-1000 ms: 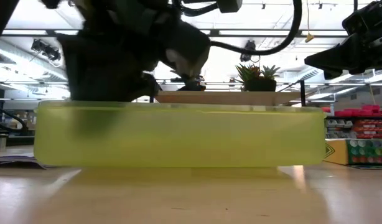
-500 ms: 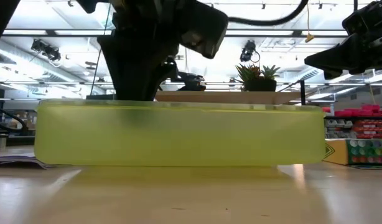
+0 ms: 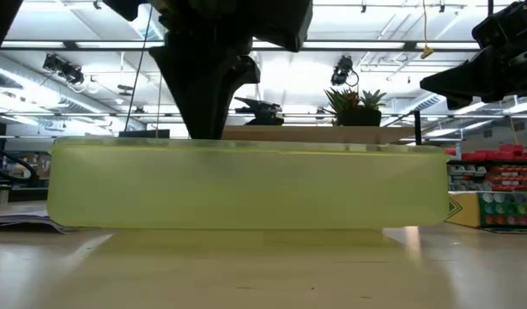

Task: Pack school essentials
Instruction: Put the red eraser into the yellow supply box

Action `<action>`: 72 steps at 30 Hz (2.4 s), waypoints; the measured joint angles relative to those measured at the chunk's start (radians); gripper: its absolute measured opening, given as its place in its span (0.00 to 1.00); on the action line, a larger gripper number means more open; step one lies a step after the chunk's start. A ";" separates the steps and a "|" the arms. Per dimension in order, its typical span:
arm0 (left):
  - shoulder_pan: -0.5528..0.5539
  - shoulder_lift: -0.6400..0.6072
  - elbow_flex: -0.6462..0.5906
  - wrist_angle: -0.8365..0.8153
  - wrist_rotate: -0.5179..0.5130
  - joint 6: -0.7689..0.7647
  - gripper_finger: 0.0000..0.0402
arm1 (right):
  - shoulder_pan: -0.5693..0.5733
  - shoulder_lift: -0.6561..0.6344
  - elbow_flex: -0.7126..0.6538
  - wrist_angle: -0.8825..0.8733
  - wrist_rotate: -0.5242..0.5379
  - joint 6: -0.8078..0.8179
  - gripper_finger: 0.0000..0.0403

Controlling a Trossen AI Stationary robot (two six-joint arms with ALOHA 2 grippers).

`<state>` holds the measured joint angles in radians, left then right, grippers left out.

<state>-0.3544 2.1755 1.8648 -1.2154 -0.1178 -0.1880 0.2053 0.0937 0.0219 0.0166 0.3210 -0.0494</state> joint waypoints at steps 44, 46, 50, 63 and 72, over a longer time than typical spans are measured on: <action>-0.007 -0.844 -0.931 0.359 0.012 -0.420 0.16 | 0.000 0.000 0.000 -0.002 0.000 0.000 0.10; -0.007 -0.871 -0.946 0.351 0.031 -0.441 0.20 | 0.000 0.000 0.000 -0.002 0.000 0.000 0.10; -0.013 -0.914 -0.967 0.341 0.094 -0.446 0.25 | 0.000 0.000 0.000 -0.002 0.000 0.000 0.10; -0.116 -0.942 -0.973 0.222 0.174 -0.211 0.30 | 0.000 0.000 0.000 -0.001 0.000 0.000 0.10; -0.128 -0.939 -0.973 0.225 0.089 -0.705 0.28 | 0.000 0.000 0.000 0.000 0.000 0.000 0.10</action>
<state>-0.4825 1.2362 0.8917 -0.9904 -0.0284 -0.8934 0.2054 0.0940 0.0219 0.0162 0.3210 -0.0494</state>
